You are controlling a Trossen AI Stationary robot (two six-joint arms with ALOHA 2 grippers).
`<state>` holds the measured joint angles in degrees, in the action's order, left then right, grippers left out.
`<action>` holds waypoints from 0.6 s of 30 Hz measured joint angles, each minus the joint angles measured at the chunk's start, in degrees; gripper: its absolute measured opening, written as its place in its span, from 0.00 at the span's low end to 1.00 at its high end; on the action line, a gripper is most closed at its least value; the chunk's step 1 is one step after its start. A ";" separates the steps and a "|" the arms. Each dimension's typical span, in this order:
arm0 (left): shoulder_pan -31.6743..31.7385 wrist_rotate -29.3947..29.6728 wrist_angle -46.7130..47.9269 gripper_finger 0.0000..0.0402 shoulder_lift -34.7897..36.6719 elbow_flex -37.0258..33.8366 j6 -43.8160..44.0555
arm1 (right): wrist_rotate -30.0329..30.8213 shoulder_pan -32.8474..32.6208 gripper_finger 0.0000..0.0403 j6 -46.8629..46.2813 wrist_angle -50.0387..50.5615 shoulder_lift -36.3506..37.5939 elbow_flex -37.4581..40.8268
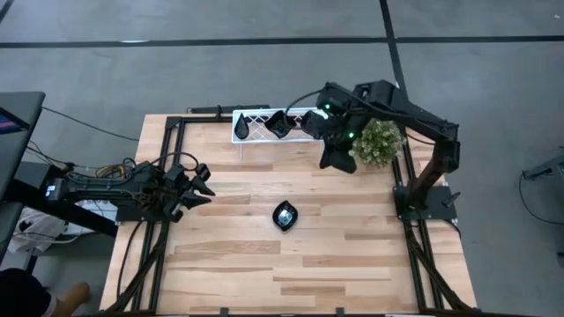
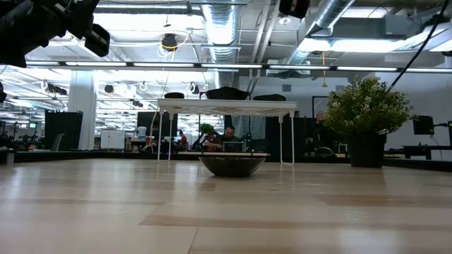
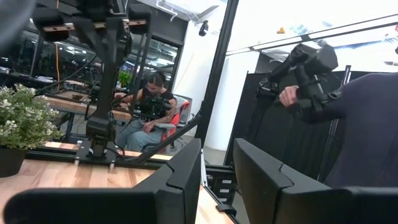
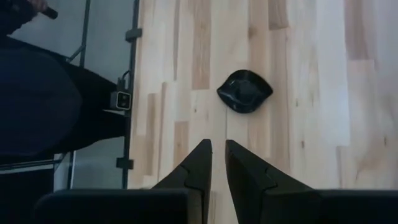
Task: Pick & Place Mini shaped plates
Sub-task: Stack the black leaf-shaped plate on top of the black leaf-shaped plates on the shelf
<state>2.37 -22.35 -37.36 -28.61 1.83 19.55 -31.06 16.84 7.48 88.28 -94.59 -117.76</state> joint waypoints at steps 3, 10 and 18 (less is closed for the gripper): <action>-0.02 0.00 0.00 0.24 -0.01 0.00 0.02 | 2.40 -2.43 0.10 -1.87 -0.42 0.02 1.71; -0.02 -0.02 0.00 0.24 0.01 0.00 0.20 | 4.14 -7.74 0.10 -4.83 -3.05 0.15 8.86; -0.02 -0.20 0.00 0.24 -0.01 0.00 0.81 | 4.14 -12.90 0.10 -8.99 -11.39 0.24 19.14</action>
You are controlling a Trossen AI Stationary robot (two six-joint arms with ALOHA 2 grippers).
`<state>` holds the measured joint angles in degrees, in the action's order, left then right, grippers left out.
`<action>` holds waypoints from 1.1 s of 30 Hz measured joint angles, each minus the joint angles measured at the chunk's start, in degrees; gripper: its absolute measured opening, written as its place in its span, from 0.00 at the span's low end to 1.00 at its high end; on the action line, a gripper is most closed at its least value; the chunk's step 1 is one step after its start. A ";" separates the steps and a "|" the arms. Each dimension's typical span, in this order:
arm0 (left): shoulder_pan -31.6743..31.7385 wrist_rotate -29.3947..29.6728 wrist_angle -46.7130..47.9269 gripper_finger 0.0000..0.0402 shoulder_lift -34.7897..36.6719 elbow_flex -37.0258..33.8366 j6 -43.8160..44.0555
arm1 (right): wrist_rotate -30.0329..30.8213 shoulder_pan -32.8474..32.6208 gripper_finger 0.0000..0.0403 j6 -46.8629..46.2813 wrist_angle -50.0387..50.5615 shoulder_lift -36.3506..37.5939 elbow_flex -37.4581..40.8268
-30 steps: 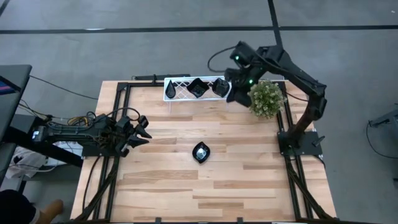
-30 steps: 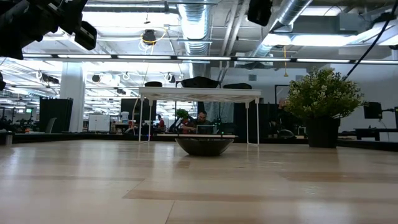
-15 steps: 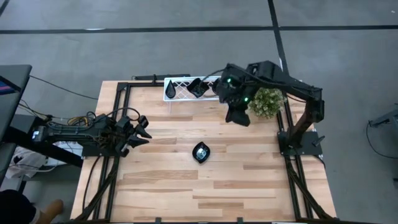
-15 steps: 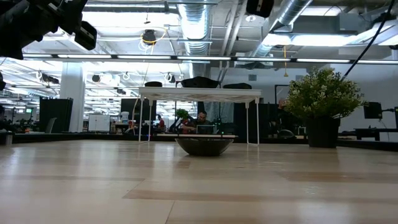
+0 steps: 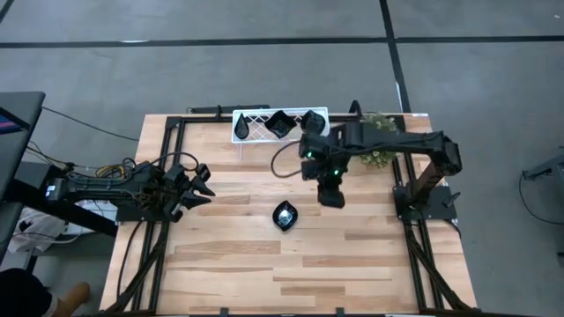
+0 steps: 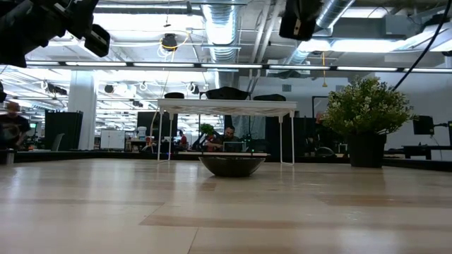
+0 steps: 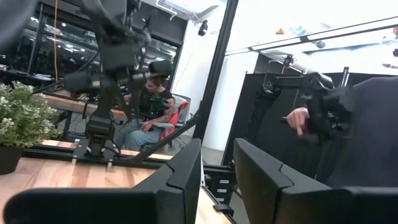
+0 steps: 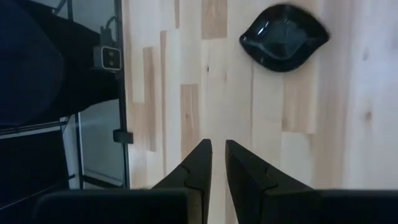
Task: Pick & Place Mini shaped plates
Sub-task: Stack the black leaf-shaped plate on top of the black leaf-shaped plates on the shelf
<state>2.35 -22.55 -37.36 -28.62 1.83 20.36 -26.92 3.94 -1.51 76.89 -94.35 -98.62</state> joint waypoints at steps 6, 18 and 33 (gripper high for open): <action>-0.02 -1.44 -0.02 0.24 0.00 0.00 0.06 | 0.07 -3.09 0.10 -3.78 -5.06 0.00 6.26; -0.02 -1.42 -0.02 0.24 0.01 0.00 0.06 | 6.77 -8.13 0.10 -13.29 -20.08 0.02 15.68; -0.02 -1.40 -0.02 0.24 0.00 0.00 0.06 | 15.24 -7.68 0.10 -24.73 -35.42 -0.04 26.38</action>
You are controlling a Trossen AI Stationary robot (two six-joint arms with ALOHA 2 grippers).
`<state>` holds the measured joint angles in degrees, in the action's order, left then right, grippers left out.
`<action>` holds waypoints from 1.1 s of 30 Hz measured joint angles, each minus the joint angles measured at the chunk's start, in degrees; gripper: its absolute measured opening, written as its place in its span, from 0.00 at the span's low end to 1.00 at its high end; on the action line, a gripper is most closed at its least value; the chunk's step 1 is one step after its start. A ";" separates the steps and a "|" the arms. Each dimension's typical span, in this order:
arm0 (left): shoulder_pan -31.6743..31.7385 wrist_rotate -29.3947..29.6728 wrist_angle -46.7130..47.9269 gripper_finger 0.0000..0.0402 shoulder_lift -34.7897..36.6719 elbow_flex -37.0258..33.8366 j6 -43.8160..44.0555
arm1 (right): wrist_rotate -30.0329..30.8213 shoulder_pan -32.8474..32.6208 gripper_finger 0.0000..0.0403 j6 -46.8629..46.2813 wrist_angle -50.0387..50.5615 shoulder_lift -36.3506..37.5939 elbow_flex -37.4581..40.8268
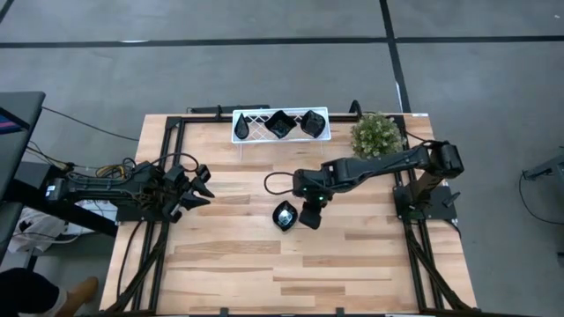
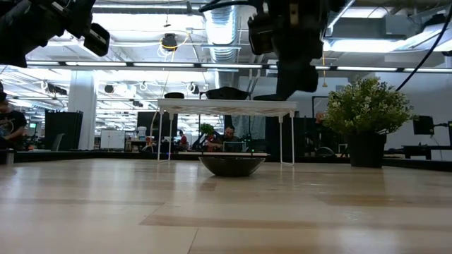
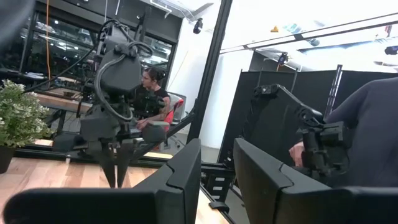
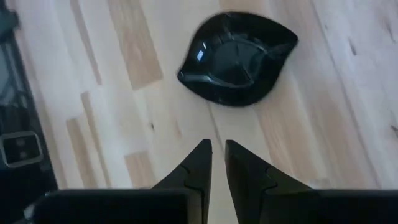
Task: Pick & Place Mini shaped plates
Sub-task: Stack the black leaf-shaped plate on top of the black leaf-shaped plates on the shelf
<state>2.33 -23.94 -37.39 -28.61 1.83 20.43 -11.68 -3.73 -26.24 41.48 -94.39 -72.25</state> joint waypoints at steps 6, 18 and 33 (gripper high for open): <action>0.02 0.00 0.00 0.24 0.01 0.00 -0.01 | 0.24 0.59 0.10 -3.91 -10.22 -0.04 4.94; 0.02 0.04 0.00 0.24 0.00 0.00 -0.02 | 0.88 3.27 0.10 -3.85 -16.40 -2.22 7.05; 0.02 0.10 -0.02 0.24 0.06 0.00 -0.02 | -9.29 5.74 0.25 -3.56 -19.24 -10.93 6.90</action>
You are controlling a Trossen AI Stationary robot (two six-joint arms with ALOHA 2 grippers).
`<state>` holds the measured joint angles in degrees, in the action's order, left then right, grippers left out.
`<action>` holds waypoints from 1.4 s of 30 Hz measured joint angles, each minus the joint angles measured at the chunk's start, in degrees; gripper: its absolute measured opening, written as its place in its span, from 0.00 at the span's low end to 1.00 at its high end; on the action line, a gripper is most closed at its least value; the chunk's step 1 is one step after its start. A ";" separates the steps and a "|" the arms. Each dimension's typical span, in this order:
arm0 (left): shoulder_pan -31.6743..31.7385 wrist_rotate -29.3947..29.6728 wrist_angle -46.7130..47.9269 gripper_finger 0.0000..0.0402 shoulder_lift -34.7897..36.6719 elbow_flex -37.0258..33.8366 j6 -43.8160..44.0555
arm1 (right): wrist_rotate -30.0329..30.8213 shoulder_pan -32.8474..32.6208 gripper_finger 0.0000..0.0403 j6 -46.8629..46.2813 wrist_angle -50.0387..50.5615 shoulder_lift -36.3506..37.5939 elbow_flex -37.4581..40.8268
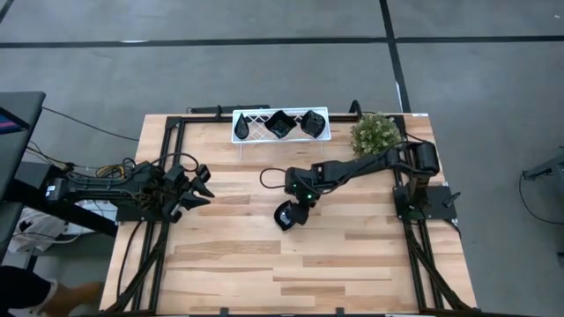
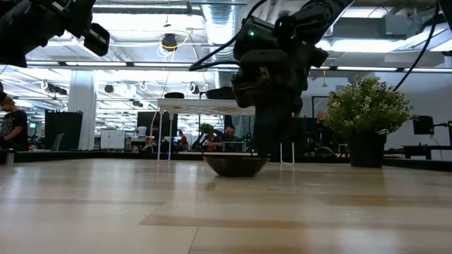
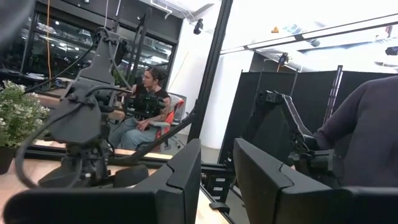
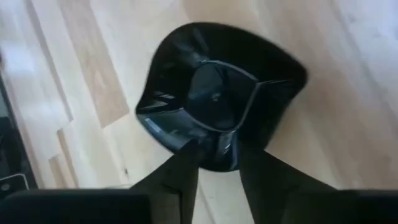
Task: Pick & Place Mini shaped plates
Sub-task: Stack the black leaf-shaped plate on top of the black leaf-shaped plates on the shelf
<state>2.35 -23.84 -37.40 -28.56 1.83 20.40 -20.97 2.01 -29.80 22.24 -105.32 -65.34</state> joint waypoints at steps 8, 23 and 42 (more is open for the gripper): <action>0.00 -0.04 0.02 0.24 0.00 0.00 0.00 | 3.45 0.69 0.35 -0.31 0.57 0.37 0.00; 0.00 -0.06 0.04 0.24 0.00 0.00 0.00 | 7.50 0.25 0.31 -2.67 2.53 1.67 -0.07; 0.00 -0.07 0.05 0.24 0.00 0.00 -0.01 | 16.67 -0.01 0.30 3.35 6.06 2.91 -0.02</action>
<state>2.35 -23.91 -37.35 -28.56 1.83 20.39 -4.30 2.00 -26.44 28.30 -102.41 -65.36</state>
